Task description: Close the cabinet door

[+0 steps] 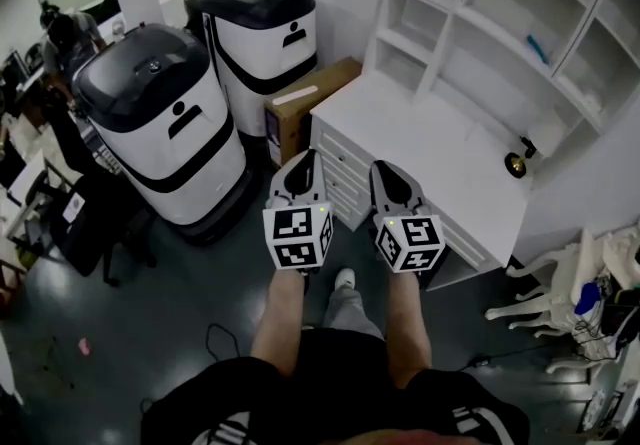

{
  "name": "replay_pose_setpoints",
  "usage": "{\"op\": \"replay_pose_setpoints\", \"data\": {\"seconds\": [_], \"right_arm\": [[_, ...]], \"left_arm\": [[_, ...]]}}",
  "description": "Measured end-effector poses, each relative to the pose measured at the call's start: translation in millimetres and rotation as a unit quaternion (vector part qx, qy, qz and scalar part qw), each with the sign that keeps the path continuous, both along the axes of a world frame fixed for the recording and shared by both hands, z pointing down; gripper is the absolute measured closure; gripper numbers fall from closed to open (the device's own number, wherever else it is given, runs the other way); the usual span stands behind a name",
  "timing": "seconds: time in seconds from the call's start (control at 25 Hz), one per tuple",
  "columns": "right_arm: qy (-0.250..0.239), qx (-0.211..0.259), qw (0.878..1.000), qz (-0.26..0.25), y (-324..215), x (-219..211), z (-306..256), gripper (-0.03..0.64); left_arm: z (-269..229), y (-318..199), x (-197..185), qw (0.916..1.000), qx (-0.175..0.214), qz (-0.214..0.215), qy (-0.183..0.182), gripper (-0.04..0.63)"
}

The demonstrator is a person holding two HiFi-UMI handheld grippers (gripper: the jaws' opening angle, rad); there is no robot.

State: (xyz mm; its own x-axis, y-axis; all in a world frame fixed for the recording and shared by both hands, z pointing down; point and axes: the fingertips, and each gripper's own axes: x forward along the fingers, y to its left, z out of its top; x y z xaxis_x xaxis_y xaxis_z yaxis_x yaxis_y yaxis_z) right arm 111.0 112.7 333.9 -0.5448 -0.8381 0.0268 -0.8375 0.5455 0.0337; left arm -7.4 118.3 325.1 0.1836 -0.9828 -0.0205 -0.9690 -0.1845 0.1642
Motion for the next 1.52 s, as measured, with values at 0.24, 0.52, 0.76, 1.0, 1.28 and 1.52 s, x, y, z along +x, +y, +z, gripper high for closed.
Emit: {"op": "replay_pose_setpoints", "data": {"seconds": [0.24, 0.52, 0.76, 1.0, 1.28, 1.52], "right_arm": [[-0.015, -0.014, 1.0, -0.016, -34.5, -7.6, 14.0, 0.583], [0.002, -0.037, 0.999, -0.015, -81.8, -1.7, 44.2, 0.581], [0.026, -0.028, 0.999, -0.029, -133.9, -5.4, 48.0, 0.582], [0.026, -0.026, 0.999, -0.035, -192.7, 8.0, 37.3, 0.582], [0.035, -0.021, 0.997, -0.07, -242.5, 4.1, 26.4, 0.581], [0.021, -0.011, 0.997, -0.07, -275.7, 26.6, 13.9, 0.583]], "left_arm": [[10.4, -28.4, -4.4, 0.9998, -0.011, -0.015, -0.007, 0.583], [46.0, -75.0, 13.5, 0.9985, -0.048, -0.01, -0.023, 0.583], [48.1, -130.2, 20.7, 0.9985, -0.046, -0.013, -0.028, 0.583], [36.2, -178.5, 31.2, 0.9988, -0.032, -0.026, -0.028, 0.583], [23.0, -232.6, 41.6, 0.9989, -0.018, -0.036, -0.025, 0.583], [11.5, -258.0, 69.9, 0.9991, -0.005, -0.024, -0.034, 0.583]]}}
